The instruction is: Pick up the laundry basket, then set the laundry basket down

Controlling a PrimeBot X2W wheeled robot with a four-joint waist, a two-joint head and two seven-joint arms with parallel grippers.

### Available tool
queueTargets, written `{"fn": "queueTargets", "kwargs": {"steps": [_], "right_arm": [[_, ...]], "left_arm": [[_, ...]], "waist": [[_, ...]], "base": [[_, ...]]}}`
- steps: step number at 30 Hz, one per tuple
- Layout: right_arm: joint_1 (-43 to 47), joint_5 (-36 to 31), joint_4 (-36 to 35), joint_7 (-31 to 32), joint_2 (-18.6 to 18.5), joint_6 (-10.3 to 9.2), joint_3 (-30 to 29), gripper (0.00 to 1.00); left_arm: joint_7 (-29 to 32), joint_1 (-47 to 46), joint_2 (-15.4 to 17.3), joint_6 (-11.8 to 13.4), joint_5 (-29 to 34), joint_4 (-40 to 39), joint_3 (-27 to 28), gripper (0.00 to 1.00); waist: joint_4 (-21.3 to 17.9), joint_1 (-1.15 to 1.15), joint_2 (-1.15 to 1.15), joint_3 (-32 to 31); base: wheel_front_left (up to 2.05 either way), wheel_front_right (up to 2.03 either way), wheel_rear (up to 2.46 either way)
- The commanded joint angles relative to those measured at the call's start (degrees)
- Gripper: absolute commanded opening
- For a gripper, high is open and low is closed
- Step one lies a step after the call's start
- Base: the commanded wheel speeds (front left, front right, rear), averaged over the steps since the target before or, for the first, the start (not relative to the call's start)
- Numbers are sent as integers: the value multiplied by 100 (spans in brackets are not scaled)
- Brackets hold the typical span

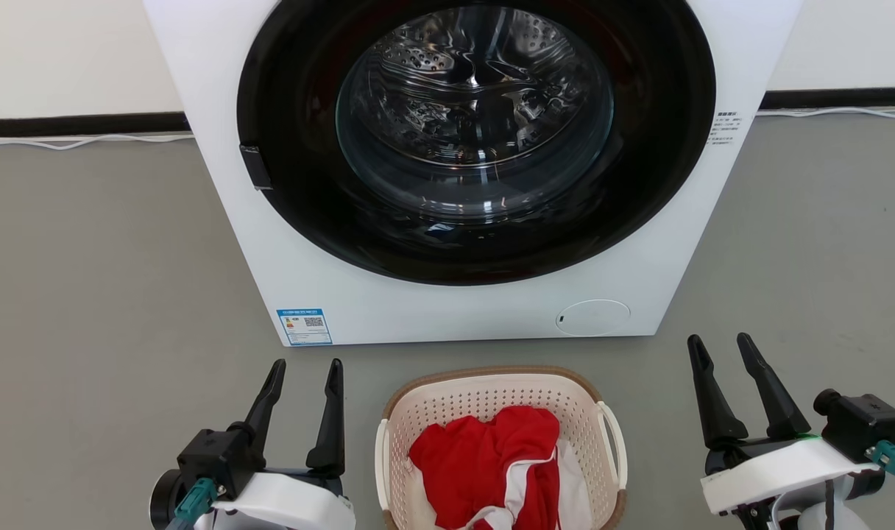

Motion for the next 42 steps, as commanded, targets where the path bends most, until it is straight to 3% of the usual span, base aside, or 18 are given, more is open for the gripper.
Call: {"fn": "queueTargets", "kwargs": {"steps": [1,14,42], "right_arm": [[-194,-68,-106,-78,-82,41,97,100],[-249,-75,-115,-78,-182,41,27,100],[-1017,415,313,-78,-736,41,123,100]], "left_arm": [[-36,-259,41,52,25,-135,149,100],[-36,-382,41,174,5,-201,52,100],[-36,-1479,41,661,-241,381,-473,100]], "waist": [[-4,0,0,5],[-27,0,0,377],[-30,0,0,2238]], "base": [[0,0,0],[0,0,0],[0,0,0]]}}
